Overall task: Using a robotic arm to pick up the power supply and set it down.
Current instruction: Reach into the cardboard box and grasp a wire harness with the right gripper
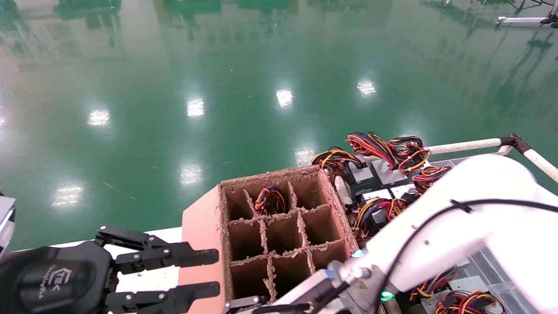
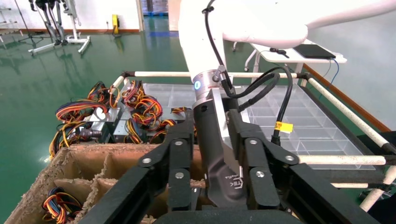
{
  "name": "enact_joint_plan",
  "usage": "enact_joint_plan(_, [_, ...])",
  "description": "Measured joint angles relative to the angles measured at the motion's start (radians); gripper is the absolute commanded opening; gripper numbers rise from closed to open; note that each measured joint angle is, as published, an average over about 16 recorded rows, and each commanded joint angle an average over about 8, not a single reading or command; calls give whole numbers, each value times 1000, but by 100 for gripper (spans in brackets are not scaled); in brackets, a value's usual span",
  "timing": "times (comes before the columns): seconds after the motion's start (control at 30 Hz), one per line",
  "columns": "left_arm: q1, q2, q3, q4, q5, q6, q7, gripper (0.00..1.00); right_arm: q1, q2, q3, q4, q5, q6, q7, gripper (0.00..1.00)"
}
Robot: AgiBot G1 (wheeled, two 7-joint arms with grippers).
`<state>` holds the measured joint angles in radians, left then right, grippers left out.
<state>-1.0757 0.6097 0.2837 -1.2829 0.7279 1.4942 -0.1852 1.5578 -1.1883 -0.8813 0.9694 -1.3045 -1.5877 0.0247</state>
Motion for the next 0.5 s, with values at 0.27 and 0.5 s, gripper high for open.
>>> enact_joint_plan(0.27, [0, 0, 1, 0, 0, 0, 0, 100, 77, -61, -128, -112, 38, 1, -74, 0])
enact_joint_plan(0.5, [0, 0, 1, 0, -1, 0, 1, 100, 116, -83, -215, -181, 76, 4, -115, 0])
